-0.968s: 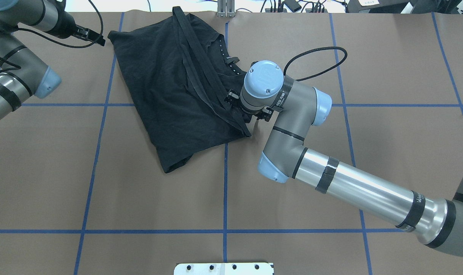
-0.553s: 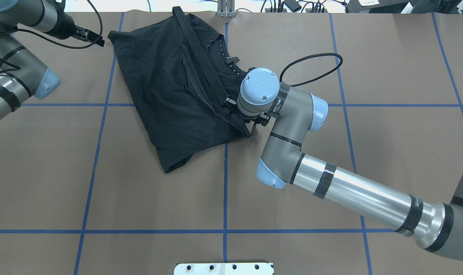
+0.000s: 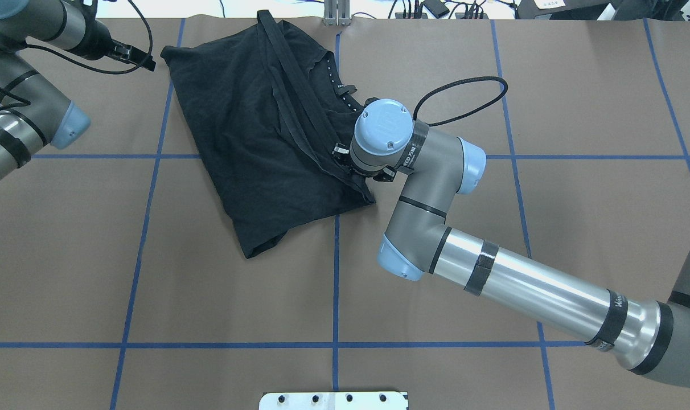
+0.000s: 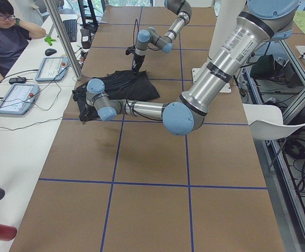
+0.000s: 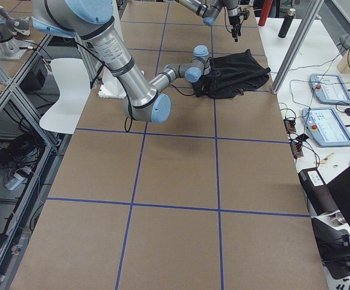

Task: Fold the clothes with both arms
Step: 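Move the right gripper onto the shirt's collar edge and grasp it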

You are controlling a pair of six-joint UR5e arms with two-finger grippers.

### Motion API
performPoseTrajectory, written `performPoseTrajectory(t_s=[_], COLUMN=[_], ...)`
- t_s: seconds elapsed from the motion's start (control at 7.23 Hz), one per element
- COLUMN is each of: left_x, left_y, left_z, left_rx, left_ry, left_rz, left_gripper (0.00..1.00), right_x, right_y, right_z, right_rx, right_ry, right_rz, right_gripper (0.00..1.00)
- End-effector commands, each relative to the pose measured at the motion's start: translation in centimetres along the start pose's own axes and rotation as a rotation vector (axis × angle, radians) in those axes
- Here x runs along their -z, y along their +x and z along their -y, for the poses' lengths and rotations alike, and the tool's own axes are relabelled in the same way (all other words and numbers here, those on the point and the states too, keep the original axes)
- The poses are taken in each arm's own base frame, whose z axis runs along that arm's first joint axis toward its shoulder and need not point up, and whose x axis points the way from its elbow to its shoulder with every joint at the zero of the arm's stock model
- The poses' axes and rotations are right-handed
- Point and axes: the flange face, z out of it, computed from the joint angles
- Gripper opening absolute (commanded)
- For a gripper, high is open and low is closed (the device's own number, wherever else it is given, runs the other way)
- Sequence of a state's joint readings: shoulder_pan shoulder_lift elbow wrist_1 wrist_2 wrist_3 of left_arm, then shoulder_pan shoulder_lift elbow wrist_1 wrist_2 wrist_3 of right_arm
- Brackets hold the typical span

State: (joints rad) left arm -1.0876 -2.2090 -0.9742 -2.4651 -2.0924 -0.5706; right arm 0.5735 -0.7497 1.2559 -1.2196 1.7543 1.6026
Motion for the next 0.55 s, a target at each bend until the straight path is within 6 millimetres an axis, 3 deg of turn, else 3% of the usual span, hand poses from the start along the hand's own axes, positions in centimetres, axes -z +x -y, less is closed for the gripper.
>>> performPoseTrajectory(t_s=[0.0, 0.14, 0.42], left_x=[0.0, -0.1, -0.8], left_y=[0.0, 0.2, 1.0], left_z=[0.0, -0.1, -0.6], left_rx=[0.0, -0.001, -0.006], left_ry=[0.0, -0.002, -0.012], left_rz=[0.0, -0.001, -0.008], left_gripper=[1.0, 1.0, 1.0], right_x=[0.4, 0.6, 4.0], right_y=[0.0, 0.1, 0.0], right_z=[0.6, 0.4, -1.7], right_rx=[-0.002, -0.002, 0.006], right_ry=[-0.004, -0.014, -0.052], right_rz=[0.006, 0.008, -0.005], right_gripper=[0.0, 0.0, 0.0])
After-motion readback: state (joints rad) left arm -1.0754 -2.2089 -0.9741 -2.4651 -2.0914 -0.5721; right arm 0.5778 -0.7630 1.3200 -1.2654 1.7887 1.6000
